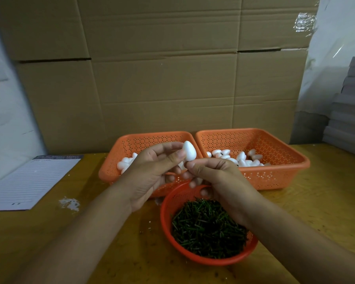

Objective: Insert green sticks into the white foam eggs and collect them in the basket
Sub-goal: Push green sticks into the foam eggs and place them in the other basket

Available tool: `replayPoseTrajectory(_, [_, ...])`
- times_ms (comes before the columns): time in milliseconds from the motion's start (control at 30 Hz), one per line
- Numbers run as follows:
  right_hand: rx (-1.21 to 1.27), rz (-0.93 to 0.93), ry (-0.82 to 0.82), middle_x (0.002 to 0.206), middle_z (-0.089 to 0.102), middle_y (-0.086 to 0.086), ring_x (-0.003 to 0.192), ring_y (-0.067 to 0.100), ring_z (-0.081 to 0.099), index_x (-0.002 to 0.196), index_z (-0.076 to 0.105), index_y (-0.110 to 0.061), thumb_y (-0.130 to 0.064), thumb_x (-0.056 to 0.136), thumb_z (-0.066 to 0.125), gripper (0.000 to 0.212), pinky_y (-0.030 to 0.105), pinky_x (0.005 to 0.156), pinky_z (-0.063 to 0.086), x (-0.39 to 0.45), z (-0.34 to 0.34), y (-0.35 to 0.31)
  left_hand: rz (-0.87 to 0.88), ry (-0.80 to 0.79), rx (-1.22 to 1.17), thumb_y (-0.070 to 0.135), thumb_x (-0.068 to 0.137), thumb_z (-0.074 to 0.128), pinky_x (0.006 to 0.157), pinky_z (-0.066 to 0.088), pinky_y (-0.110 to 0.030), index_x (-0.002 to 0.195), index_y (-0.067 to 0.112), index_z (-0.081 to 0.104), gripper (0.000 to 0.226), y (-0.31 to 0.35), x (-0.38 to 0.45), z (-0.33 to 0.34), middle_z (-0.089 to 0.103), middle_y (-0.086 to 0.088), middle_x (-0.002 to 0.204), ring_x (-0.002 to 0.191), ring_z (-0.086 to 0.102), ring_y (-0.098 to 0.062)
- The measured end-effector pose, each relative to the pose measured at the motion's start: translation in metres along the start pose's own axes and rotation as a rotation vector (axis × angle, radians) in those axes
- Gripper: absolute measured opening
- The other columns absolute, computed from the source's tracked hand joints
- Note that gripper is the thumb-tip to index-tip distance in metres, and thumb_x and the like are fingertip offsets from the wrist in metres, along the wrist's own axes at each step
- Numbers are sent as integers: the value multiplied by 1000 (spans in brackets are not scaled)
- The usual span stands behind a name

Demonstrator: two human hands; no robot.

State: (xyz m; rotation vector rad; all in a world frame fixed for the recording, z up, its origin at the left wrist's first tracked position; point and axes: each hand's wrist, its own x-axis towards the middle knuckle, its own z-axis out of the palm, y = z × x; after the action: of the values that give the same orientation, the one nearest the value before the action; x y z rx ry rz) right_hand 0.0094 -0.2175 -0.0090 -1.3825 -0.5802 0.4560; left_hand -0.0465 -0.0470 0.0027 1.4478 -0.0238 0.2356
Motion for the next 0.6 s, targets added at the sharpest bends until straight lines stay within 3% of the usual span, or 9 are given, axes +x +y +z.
replayPoseTrajectory(200, [-70, -40, 56, 80, 75, 4, 62, 6, 62, 85, 76, -10, -20, 90, 70, 12, 16, 51, 45, -1, 3, 1, 70, 14, 126, 37, 68, 84, 60, 50, -20, 115, 17, 71, 52, 0, -2, 4, 75, -6, 97, 74, 63, -10])
replayPoseTrajectory(600, [-67, -25, -37, 76, 73, 7, 59, 8, 60, 82, 75, -10, -21, 90, 69, 15, 17, 51, 44, -2, -2, -3, 69, -79, 115, 31, 74, 76, 61, 51, -19, 120, 18, 69, 49, 3, -3, 0, 73, -10, 94, 66, 60, -8])
